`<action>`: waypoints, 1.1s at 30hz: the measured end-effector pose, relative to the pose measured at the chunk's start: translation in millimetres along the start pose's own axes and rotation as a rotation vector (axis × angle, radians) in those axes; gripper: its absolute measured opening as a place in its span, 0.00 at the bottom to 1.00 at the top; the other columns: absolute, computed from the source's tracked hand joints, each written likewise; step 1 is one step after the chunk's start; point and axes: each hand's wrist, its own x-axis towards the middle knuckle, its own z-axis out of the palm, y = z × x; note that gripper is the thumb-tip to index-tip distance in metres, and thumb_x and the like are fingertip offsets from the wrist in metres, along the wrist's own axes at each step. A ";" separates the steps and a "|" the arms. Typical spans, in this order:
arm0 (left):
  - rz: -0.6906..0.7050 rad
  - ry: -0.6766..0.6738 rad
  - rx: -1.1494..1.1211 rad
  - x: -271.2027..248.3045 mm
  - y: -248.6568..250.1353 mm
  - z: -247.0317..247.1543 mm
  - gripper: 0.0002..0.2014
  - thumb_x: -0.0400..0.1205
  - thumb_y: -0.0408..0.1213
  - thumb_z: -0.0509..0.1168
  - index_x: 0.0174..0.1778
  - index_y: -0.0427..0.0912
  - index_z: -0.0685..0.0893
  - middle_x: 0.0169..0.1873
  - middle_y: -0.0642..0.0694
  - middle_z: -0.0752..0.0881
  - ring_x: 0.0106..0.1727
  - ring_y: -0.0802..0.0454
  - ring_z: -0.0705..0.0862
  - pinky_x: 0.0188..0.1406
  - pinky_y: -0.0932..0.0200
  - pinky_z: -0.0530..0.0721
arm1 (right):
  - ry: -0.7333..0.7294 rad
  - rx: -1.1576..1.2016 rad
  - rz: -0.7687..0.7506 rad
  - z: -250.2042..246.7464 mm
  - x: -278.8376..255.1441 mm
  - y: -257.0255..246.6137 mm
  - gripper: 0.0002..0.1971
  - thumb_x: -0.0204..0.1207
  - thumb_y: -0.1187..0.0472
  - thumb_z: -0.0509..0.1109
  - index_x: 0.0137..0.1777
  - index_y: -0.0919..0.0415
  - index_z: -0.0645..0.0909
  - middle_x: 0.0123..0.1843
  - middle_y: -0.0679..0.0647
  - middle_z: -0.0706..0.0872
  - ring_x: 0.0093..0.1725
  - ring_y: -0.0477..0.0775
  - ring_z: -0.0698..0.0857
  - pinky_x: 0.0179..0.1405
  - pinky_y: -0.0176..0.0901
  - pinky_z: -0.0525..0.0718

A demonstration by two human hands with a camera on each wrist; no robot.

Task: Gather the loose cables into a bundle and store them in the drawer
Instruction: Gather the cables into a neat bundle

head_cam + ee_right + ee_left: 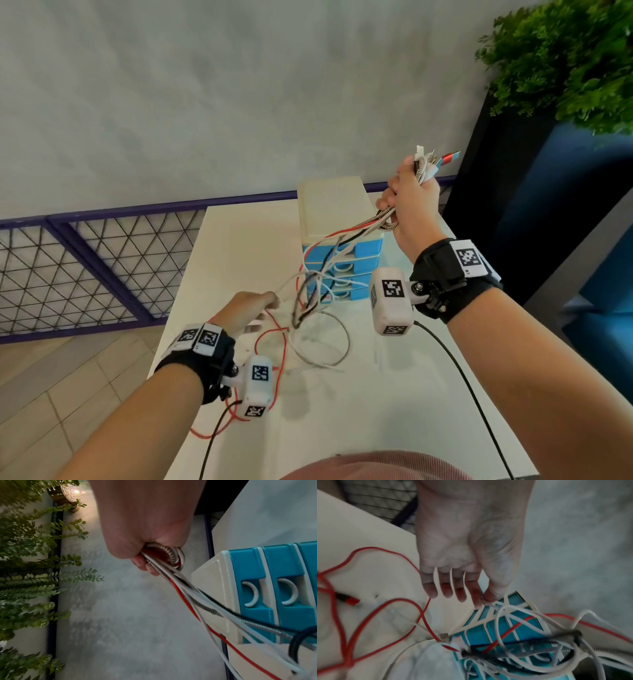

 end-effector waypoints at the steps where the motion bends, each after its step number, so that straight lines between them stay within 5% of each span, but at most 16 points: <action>1: -0.085 -0.011 -0.081 1.8 -2.0 -1.2 0.08 0.76 0.41 0.66 0.34 0.41 0.82 0.38 0.47 0.82 0.40 0.48 0.77 0.42 0.56 0.76 | -0.006 -0.011 0.000 0.9 -2.3 1.5 0.13 0.86 0.55 0.59 0.39 0.56 0.68 0.26 0.49 0.63 0.20 0.45 0.62 0.19 0.37 0.70; 4: -0.111 0.075 -0.051 12.7 -6.3 3.6 0.06 0.76 0.37 0.68 0.39 0.38 0.82 0.41 0.43 0.81 0.40 0.45 0.80 0.41 0.56 0.78 | -0.040 -0.042 0.013 5.8 -13.1 8.9 0.12 0.87 0.58 0.59 0.39 0.55 0.68 0.25 0.48 0.63 0.19 0.44 0.62 0.18 0.37 0.69; 7: 0.365 0.222 0.326 23.1 -13.3 7.8 0.20 0.71 0.27 0.71 0.58 0.38 0.78 0.50 0.43 0.76 0.47 0.45 0.80 0.45 0.61 0.79 | -0.057 -0.058 0.024 8.6 -18.8 10.3 0.12 0.87 0.58 0.58 0.40 0.55 0.68 0.25 0.48 0.63 0.18 0.44 0.62 0.18 0.37 0.69; 10: 0.842 0.164 0.551 12.5 -7.7 14.4 0.21 0.70 0.23 0.68 0.57 0.45 0.79 0.49 0.51 0.77 0.46 0.55 0.78 0.41 0.71 0.74 | -0.044 -0.053 0.024 8.8 -17.7 9.2 0.12 0.87 0.59 0.58 0.39 0.55 0.69 0.25 0.48 0.63 0.18 0.44 0.62 0.18 0.37 0.69; 14: 1.001 0.045 0.673 -5.1 9.3 27.3 0.04 0.78 0.40 0.69 0.47 0.52 0.84 0.36 0.58 0.80 0.38 0.61 0.79 0.39 0.59 0.79 | -0.038 -0.063 0.025 10.0 -17.5 11.4 0.13 0.87 0.59 0.58 0.38 0.54 0.68 0.23 0.46 0.63 0.18 0.44 0.62 0.18 0.37 0.69; 18: 0.927 -0.060 0.655 -17.5 15.1 28.5 0.06 0.81 0.42 0.66 0.42 0.49 0.87 0.28 0.61 0.81 0.33 0.65 0.81 0.38 0.60 0.79 | -0.010 -0.051 0.009 6.1 -14.2 8.1 0.13 0.87 0.58 0.58 0.39 0.55 0.67 0.24 0.47 0.63 0.18 0.44 0.62 0.19 0.37 0.70; 21: 0.772 0.026 0.538 -13.7 5.3 20.3 0.11 0.83 0.40 0.64 0.39 0.43 0.88 0.26 0.53 0.87 0.29 0.57 0.85 0.38 0.59 0.83 | 0.031 -0.031 -0.008 1.8 -7.6 3.4 0.12 0.87 0.58 0.58 0.41 0.57 0.67 0.24 0.48 0.62 0.19 0.45 0.62 0.19 0.37 0.70; 24: 0.351 0.178 0.366 4.2 -13.9 5.5 0.17 0.81 0.37 0.62 0.29 0.37 0.88 0.24 0.45 0.89 0.26 0.55 0.87 0.38 0.61 0.85 | 0.073 -0.016 -0.033 -3.9 -0.4 -3.7 0.12 0.87 0.57 0.59 0.41 0.58 0.68 0.22 0.46 0.64 0.18 0.45 0.64 0.19 0.38 0.71; 26: 0.006 0.126 0.153 10.0 -26.0 0.1 0.18 0.80 0.37 0.61 0.27 0.34 0.86 0.23 0.42 0.89 0.22 0.49 0.86 0.35 0.59 0.84 | 0.078 -0.005 -0.032 -5.6 1.3 -6.2 0.11 0.86 0.57 0.59 0.41 0.58 0.68 0.21 0.45 0.66 0.18 0.44 0.65 0.20 0.38 0.72; 28: -0.134 0.060 0.102 12.8 -31.7 -1.2 0.18 0.80 0.38 0.61 0.27 0.34 0.84 0.26 0.40 0.89 0.20 0.46 0.83 0.33 0.58 0.79 | 0.081 -0.011 -0.022 -5.3 0.3 -4.3 0.11 0.86 0.57 0.59 0.41 0.57 0.68 0.23 0.47 0.65 0.18 0.45 0.64 0.19 0.39 0.72; 30: -0.129 0.061 0.269 16.2 -29.3 0.8 0.15 0.80 0.39 0.62 0.37 0.32 0.86 0.39 0.35 0.91 0.32 0.42 0.88 0.36 0.57 0.80 | 0.071 -0.025 -0.016 -3.5 -2.1 0.3 0.11 0.86 0.57 0.59 0.41 0.57 0.68 0.25 0.49 0.64 0.19 0.45 0.63 0.19 0.38 0.71; 31: -0.076 0.080 0.412 16.6 -26.9 2.2 0.14 0.80 0.39 0.64 0.51 0.31 0.84 0.49 0.34 0.90 0.43 0.40 0.89 0.40 0.56 0.80 | 0.064 -0.026 -0.009 -1.7 -3.4 2.7 0.12 0.86 0.57 0.59 0.41 0.57 0.68 0.25 0.49 0.64 0.18 0.45 0.63 0.19 0.38 0.71; 33: 0.126 0.109 0.625 19.9 -24.8 5.3 0.29 0.78 0.37 0.68 0.74 0.35 0.68 0.65 0.35 0.81 0.63 0.40 0.82 0.50 0.56 0.78 | 0.051 -0.012 0.014 1.8 -6.3 6.9 0.12 0.86 0.57 0.59 0.40 0.57 0.67 0.24 0.48 0.64 0.18 0.45 0.62 0.18 0.36 0.70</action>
